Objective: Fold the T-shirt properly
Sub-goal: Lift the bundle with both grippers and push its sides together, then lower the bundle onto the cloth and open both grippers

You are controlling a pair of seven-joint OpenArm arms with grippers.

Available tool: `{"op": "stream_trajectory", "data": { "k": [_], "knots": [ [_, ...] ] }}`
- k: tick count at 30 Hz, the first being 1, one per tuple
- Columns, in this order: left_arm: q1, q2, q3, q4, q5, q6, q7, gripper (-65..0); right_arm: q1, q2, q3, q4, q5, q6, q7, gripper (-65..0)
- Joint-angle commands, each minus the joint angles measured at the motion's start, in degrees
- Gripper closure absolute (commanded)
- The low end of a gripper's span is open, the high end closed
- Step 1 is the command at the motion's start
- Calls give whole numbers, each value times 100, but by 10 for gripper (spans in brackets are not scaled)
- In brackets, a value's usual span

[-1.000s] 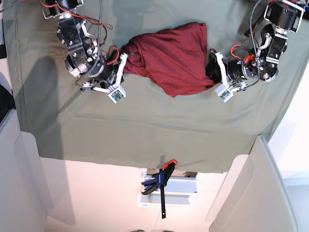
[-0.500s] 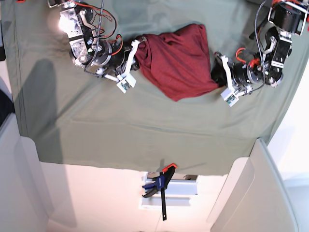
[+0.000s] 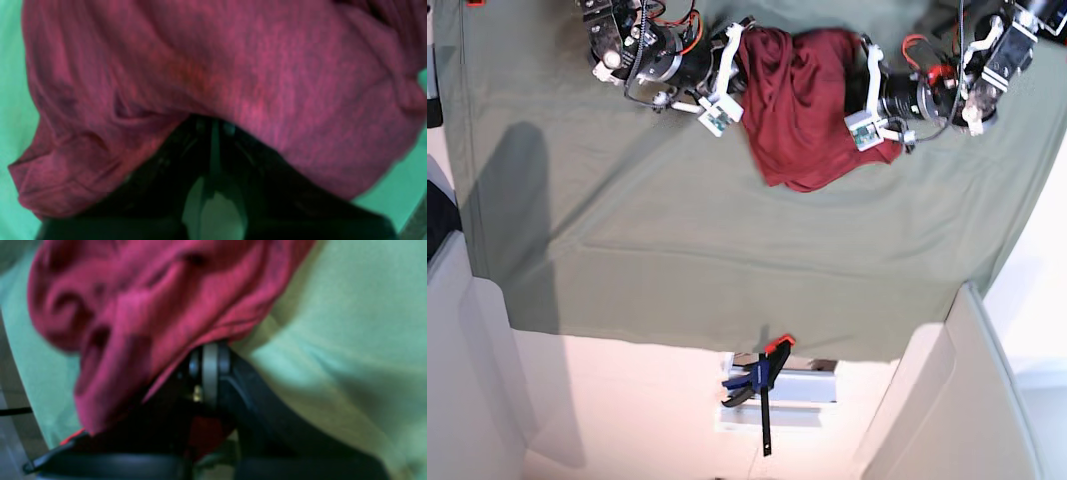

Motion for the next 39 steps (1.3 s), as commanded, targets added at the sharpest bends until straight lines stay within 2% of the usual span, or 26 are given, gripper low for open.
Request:
{"op": "stream_trajectory", "data": {
  "k": [1, 12, 19, 26, 31, 36, 39],
  "knots": [
    [-59, -116, -59, 157, -105, -32, 7, -45, 105, -28, 0, 116, 184, 61, 50, 0],
    [369, -866, -59, 533, -286, -32, 125, -45, -87, -28, -2, 229, 415, 61, -42, 0],
    [531, -1434, -118, 876, -1143, -32, 221, -45, -507, -28, -2, 634, 415, 61, -103, 0],
    [649, -1447, -527, 1580, -1775, -32, 667, -45, -839, -26, -363, 951, 402, 63, -175, 0],
    [673, -1438, -553, 1853, -1851, -32, 686, -45, -844, -28, -863, 1047, 90, 61, -186, 0],
    [719, -1311, -553, 1801, -1799, -32, 684, -45, -844, -11, -651, 1154, -127, 50, -188, 0],
    [831, -1132, -553, 1631, -1473, -32, 619, -45, -844, 4, -260, 1270, -125, 17, -212, 0]
  ]
}}
